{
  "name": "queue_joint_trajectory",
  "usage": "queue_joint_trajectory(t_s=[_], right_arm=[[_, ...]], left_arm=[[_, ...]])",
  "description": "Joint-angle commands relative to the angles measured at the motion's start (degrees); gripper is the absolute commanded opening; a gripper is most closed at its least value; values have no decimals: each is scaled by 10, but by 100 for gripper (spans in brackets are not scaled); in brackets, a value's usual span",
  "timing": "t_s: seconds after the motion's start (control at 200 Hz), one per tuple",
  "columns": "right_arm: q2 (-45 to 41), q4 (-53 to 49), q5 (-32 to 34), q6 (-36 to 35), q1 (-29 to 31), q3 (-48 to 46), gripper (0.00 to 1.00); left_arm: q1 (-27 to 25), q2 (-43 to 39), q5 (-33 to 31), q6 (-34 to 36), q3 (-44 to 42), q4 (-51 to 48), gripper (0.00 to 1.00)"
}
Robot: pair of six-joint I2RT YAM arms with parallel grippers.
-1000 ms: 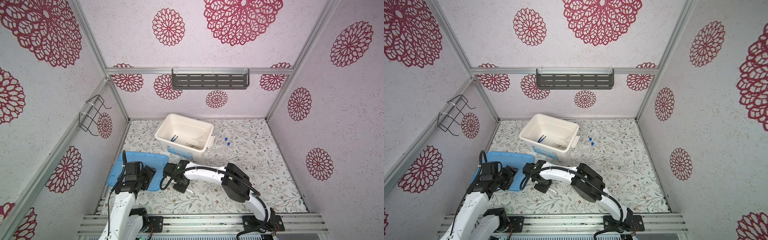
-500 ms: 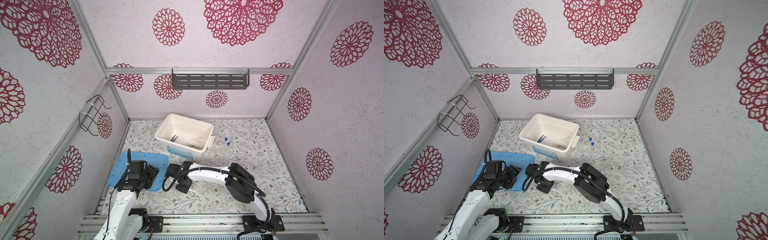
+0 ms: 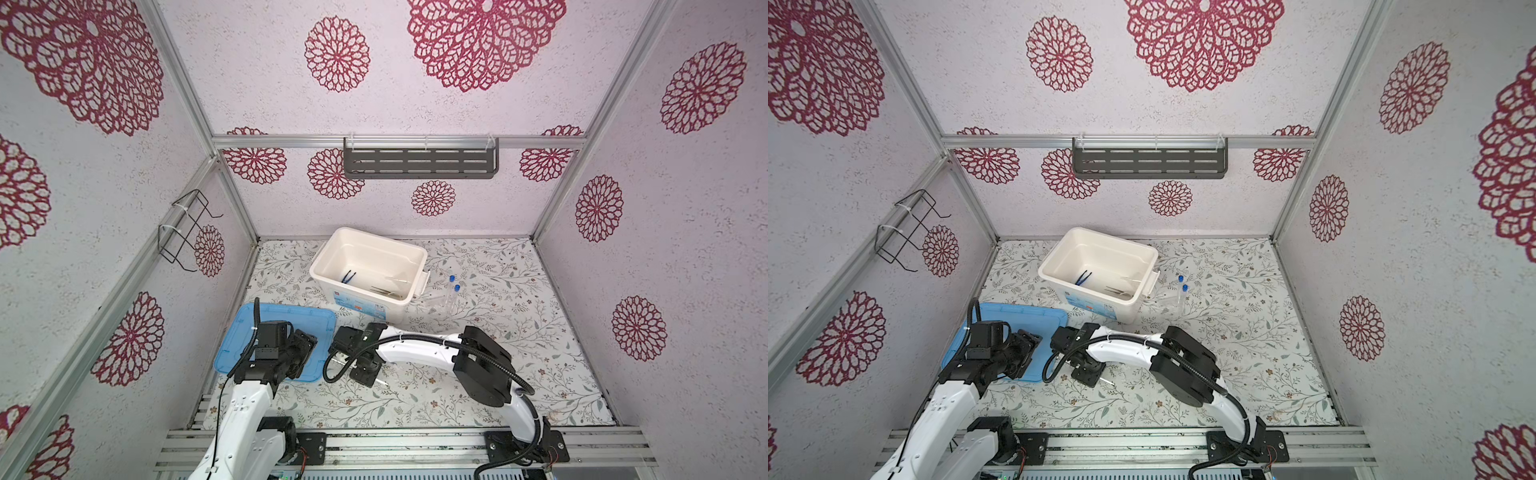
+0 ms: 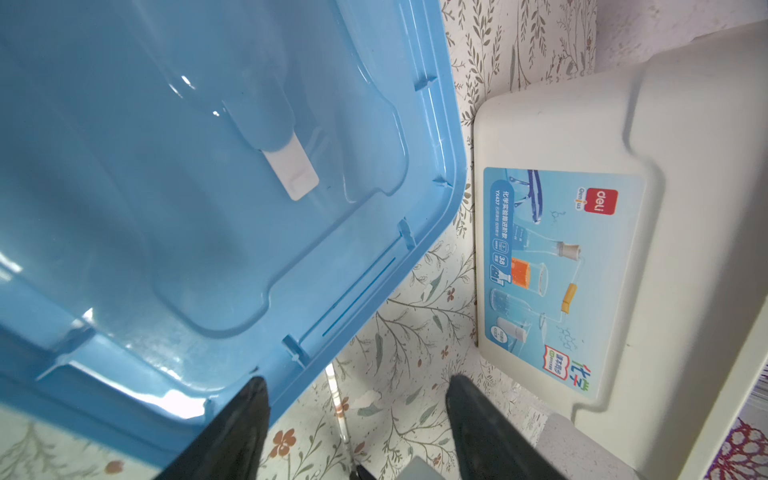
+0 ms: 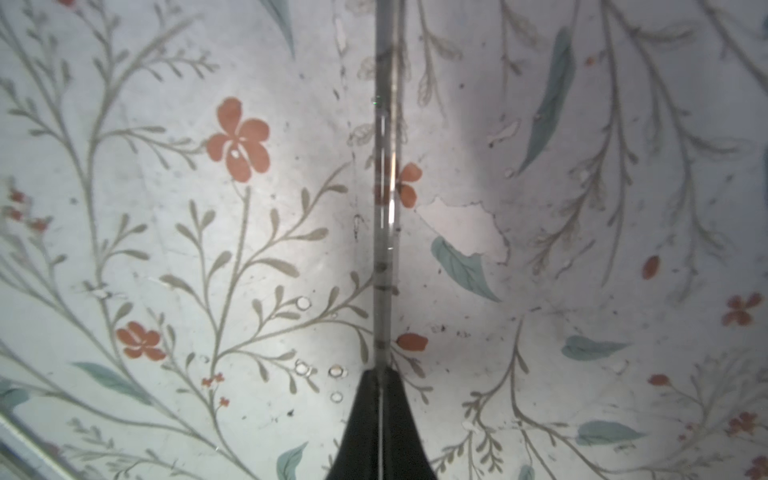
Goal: Organize the chemistry lab equipment
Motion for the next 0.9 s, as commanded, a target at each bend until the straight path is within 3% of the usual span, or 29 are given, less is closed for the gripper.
queue_joint_trajectory(t_s=[0.0, 0.24, 0.38, 0.721, 0.896], right_arm=[[-11, -21, -9, -7, -1, 18, 5], [12, -90, -6, -5, 1, 50, 24], [3, -111, -17, -5, 1, 39, 30], [4, -102, -32, 14, 15, -13, 30], [16, -88, -17, 3, 21, -35, 18]], left_arm=[[31, -13, 17, 17, 18, -16, 72], [64, -27, 37, 33, 24, -34, 72], [70, -26, 41, 38, 22, -34, 72], [81, -23, 45, 42, 25, -38, 72], [83, -23, 50, 44, 30, -43, 72]])
